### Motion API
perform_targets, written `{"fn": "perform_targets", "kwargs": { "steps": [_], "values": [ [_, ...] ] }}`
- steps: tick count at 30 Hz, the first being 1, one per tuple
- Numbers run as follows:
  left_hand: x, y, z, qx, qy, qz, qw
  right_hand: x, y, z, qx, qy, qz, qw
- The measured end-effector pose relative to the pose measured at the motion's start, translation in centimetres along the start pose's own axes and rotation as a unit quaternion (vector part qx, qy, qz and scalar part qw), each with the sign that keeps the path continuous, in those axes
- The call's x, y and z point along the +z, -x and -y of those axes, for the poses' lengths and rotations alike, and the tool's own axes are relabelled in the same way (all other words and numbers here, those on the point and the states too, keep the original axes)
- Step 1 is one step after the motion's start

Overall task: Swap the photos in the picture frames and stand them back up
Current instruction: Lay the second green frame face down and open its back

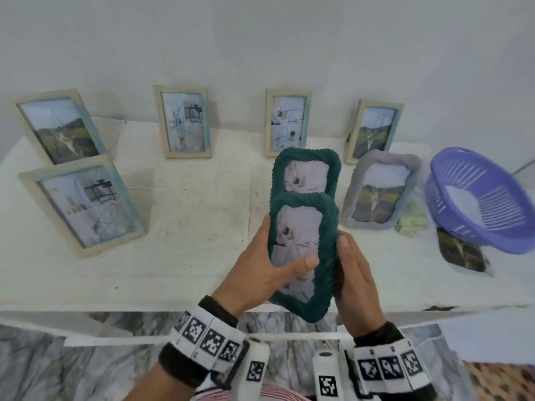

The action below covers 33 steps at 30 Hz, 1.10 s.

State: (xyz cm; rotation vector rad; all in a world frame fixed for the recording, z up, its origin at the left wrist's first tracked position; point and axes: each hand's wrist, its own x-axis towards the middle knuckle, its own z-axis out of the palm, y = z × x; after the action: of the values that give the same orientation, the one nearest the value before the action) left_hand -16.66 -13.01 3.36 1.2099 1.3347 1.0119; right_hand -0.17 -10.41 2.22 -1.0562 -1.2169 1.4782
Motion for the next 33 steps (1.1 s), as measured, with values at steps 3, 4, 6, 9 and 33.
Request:
{"fn": "perform_targets", "kwargs": {
  "steps": [3, 4, 6, 9, 33],
  "values": [
    [1.9, -1.1, 0.5, -0.013, 0.047, 0.011, 0.999, -1.6, 0.2, 1.1, 0.027, -0.009, 0.056, 0.998],
    [2.6, -1.4, 0.7, -0.014, 0.048, 0.015, 0.999, -2.3, 0.1, 1.3, 0.022, 0.004, 0.07, 0.997],
    [3.8, -1.8, 0.8, -0.024, 0.067, 0.023, 0.997, -4.0, -0.4, 1.5, 0.012, 0.039, 0.073, 0.996],
    [5.9, -2.8, 1.0, -0.034, 0.111, 0.022, 0.993, -7.0, -2.1, 0.7, 0.032, 0.085, 0.032, 0.995],
    [11.1, -5.7, 8.6, -0.099, -0.2, -0.184, 0.957, -18.8, -5.1, -5.2, 0.061, 0.486, 0.03, 0.871]
  ]
}}
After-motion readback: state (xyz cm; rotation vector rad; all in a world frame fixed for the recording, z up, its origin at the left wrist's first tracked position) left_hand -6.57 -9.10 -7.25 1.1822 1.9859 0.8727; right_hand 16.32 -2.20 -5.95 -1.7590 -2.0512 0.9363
